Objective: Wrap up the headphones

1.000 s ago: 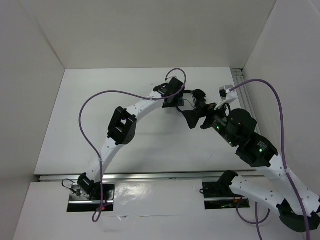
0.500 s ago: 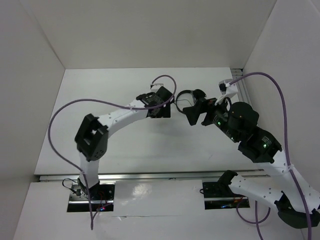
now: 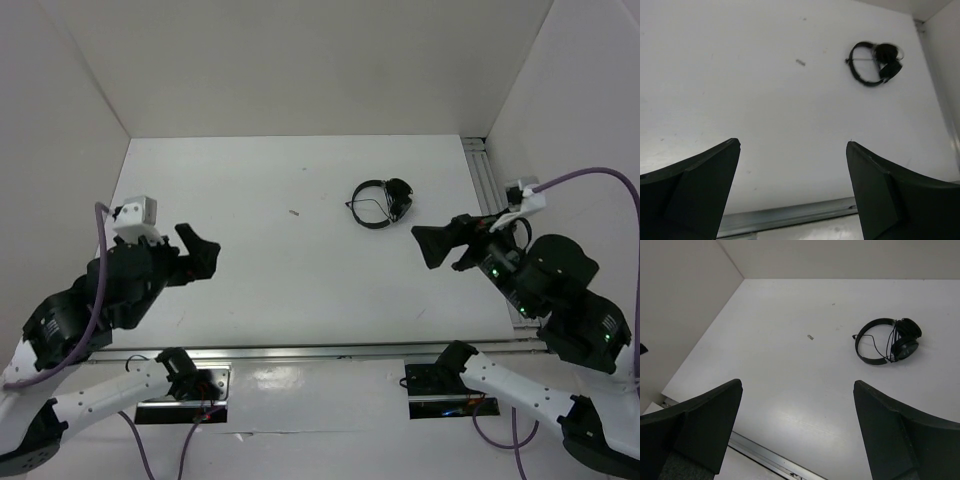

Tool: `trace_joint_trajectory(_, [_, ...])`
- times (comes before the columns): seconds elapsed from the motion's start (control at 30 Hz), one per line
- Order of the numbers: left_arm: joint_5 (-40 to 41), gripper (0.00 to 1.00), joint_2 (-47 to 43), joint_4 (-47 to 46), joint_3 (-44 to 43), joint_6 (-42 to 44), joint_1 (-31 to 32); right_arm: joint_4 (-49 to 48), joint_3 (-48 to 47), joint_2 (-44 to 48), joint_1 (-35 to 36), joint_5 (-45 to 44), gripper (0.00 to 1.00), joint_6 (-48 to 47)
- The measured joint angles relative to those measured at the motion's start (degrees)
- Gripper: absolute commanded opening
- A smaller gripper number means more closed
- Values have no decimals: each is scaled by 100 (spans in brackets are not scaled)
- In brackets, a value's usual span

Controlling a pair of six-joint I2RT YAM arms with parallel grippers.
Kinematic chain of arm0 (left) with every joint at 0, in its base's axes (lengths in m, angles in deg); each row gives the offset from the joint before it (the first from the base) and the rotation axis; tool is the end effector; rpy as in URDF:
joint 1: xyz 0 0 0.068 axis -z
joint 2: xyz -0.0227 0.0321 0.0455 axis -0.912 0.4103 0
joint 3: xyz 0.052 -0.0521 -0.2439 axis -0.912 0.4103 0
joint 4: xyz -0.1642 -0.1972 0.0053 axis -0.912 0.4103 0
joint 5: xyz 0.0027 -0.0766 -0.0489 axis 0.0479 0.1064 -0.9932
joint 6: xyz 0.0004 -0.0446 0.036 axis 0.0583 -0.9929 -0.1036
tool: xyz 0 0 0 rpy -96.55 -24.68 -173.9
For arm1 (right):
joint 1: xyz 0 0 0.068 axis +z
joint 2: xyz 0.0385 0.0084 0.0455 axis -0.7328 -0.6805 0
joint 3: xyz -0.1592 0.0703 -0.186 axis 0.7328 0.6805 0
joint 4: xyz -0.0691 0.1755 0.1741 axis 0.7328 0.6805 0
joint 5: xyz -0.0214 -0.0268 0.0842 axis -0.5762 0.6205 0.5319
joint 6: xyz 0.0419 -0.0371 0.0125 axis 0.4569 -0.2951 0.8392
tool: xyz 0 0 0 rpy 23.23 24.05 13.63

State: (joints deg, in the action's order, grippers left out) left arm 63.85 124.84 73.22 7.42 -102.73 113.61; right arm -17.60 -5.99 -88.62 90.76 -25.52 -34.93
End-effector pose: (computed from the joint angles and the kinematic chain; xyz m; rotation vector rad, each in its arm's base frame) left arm 0.0890 -0.0623 0.4195 -0.3124 1.8332 -0.4777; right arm 0.0753 0.0546 0.4512 -0.1396 1.7144 0.5480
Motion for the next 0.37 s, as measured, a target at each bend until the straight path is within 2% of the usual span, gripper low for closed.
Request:
trace_joint_trajectory(0.17, [-96,100,-820,1259,382,-37,0,391,-57,452,0,-205,99,46])
trace_joint_trajectory(0.37, [-225,100,-1641,1906,302,-149,0,627,175,741,0,-452,99,109])
